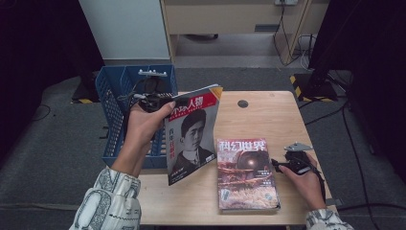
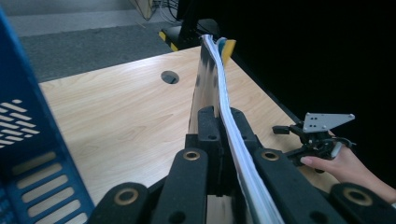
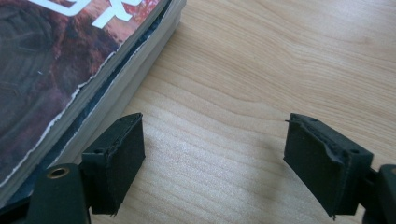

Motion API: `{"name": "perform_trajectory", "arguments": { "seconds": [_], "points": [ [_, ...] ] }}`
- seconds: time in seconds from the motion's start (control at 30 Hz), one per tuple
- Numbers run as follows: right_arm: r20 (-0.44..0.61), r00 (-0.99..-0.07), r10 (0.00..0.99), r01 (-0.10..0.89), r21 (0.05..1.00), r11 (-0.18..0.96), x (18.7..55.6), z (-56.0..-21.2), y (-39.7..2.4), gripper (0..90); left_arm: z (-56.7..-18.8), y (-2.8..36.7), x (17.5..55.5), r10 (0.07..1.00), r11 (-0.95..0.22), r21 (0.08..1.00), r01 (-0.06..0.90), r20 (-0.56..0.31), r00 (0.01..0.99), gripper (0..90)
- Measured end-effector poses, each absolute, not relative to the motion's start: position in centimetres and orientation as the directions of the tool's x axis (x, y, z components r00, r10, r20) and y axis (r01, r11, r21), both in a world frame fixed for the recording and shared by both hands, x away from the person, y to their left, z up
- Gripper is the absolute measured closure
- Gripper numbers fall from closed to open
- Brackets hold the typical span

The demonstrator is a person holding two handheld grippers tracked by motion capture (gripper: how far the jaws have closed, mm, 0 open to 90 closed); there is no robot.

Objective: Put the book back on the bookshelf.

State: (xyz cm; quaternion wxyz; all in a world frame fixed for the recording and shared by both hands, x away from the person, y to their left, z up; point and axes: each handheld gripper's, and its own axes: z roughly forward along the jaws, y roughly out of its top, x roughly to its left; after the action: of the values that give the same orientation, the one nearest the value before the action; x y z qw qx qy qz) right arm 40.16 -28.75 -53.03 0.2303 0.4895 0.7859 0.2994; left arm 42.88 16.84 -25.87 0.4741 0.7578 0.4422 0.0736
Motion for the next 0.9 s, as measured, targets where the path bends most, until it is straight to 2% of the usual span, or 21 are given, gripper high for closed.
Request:
{"name": "perform_trajectory", "arguments": {
  "seconds": [0.9],
  "points": [
    [-0.064,-0.412,0.909,0.63,0.701,0.335,40.2,-53.1,-28.8,19.4,-23.3,21.0,41.8,0.781,-0.037,0.829,0.558,-0.324,0.534,86.3]
  ]
}}
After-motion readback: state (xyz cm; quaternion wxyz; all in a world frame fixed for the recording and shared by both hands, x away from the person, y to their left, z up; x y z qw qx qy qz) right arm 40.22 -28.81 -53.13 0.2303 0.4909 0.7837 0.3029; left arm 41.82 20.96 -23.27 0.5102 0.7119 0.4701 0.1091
